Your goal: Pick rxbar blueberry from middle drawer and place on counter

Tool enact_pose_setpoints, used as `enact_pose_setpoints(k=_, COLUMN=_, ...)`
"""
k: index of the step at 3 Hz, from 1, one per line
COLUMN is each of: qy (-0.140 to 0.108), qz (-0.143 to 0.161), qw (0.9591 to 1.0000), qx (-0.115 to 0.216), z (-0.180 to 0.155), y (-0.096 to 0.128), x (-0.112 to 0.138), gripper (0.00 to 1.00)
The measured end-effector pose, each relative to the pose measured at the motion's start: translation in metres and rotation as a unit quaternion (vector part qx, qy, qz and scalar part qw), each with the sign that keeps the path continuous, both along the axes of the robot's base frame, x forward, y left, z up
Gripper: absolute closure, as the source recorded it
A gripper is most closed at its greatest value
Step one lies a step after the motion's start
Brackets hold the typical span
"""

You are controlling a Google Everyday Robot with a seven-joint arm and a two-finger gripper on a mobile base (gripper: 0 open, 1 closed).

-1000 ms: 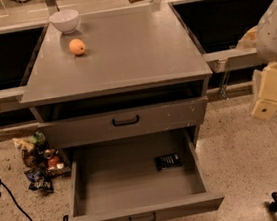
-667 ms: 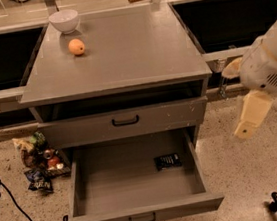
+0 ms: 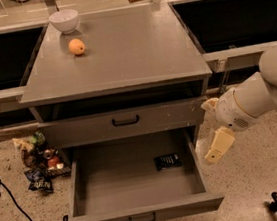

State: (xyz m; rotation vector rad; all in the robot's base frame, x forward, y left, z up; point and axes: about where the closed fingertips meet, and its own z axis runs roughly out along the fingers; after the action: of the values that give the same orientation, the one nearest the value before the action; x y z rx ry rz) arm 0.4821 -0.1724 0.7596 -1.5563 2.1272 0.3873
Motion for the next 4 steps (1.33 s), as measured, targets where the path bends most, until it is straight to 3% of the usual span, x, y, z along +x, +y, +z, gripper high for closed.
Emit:
enact_pose_setpoints(k=1, qy=0.000, qz=0.000, qw=1.0000, qx=0.000, z=0.000, y=0.000, x=0.000, gripper=0.00)
enact_pose_setpoints(k=2, qy=0.017, qz=0.009, qw=0.9998, qx=-0.003, z=-0.042, y=0.015, x=0.007, gripper=0.00)
enact_pose_setpoints(k=3, qy=0.026, qz=0.010, qw=0.9994, qx=-0.018, z=-0.108, y=0.038, x=0.009, gripper=0.00)
enact_pose_setpoints(k=4, qy=0.012, qz=0.005, qw=0.9999, qx=0.001, z=-0.163, y=0.057, x=0.018, gripper=0.00)
